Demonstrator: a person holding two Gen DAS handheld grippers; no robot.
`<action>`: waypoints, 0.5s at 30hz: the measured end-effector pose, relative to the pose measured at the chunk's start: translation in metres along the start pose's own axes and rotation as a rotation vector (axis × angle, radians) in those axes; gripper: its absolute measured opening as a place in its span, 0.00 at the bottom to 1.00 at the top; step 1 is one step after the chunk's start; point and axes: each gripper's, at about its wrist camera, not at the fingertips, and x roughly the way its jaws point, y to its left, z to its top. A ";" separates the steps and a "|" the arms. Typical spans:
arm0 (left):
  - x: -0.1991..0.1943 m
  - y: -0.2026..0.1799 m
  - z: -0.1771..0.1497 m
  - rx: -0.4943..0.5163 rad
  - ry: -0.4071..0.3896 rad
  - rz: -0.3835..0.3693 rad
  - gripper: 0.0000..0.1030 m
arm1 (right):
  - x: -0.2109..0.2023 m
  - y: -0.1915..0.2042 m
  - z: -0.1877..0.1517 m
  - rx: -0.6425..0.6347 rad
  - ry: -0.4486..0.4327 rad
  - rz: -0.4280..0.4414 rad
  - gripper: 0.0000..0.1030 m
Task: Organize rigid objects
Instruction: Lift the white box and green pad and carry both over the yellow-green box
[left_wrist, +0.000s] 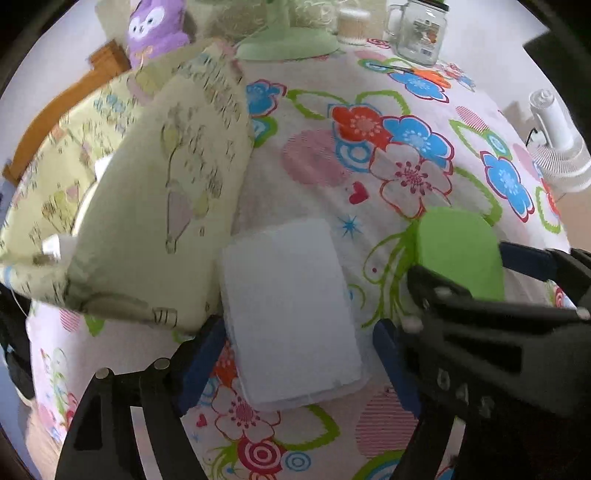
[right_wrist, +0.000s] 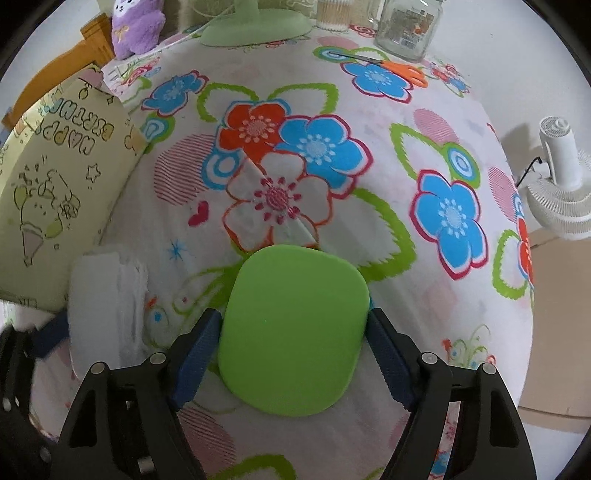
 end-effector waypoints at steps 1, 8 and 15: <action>-0.001 -0.004 0.001 0.013 -0.009 0.014 0.82 | -0.002 -0.005 -0.006 0.005 0.001 -0.002 0.78; -0.001 -0.024 0.007 0.051 -0.046 0.044 0.81 | -0.007 -0.041 -0.014 0.080 0.013 -0.020 0.78; -0.002 -0.034 0.017 0.052 -0.044 -0.009 0.59 | -0.013 -0.063 -0.016 0.137 0.002 -0.005 0.78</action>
